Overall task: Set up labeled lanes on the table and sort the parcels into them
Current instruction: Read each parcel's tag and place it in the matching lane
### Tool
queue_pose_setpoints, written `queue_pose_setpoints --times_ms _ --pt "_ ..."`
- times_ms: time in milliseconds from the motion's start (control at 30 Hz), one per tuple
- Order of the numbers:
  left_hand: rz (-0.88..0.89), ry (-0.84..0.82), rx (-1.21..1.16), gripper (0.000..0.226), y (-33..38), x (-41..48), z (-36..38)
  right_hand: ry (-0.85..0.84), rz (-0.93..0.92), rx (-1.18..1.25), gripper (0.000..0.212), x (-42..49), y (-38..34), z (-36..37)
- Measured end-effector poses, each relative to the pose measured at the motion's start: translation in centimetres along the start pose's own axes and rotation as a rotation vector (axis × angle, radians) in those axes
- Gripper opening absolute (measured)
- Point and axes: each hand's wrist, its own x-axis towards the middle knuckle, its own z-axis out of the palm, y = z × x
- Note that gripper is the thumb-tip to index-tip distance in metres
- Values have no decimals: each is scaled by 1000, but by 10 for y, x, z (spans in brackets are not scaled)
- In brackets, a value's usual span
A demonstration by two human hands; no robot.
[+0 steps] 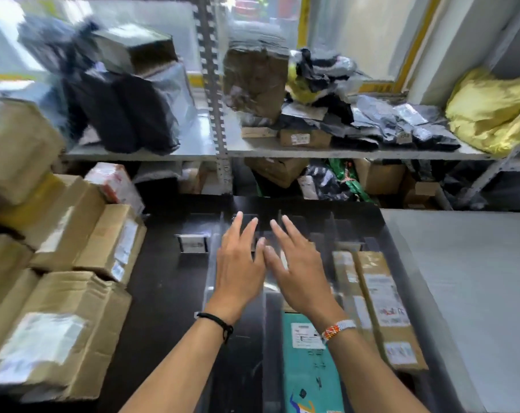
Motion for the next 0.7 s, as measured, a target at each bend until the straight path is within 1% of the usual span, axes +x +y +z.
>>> queue_pose_setpoints --times_ms 100,167,267,433,567,700 --pt "-59 129 104 49 -41 -8 -52 -36 -87 34 60 11 -48 37" --pt "-110 195 134 49 -71 -15 -83 -76 -138 35 60 16 -79 61" --pt "-168 282 176 54 -111 -30 -124 -129 -217 56 58 18 -119 99" --pt "-244 358 235 65 -164 -60 -175 -240 -301 99 62 15 -177 154" --pt "-274 405 268 59 -195 -74 -204 -303 -340 131 61 11 -216 183" --pt "-271 430 259 57 -213 -80 -225 -319 -357 144 62 12 -244 200"
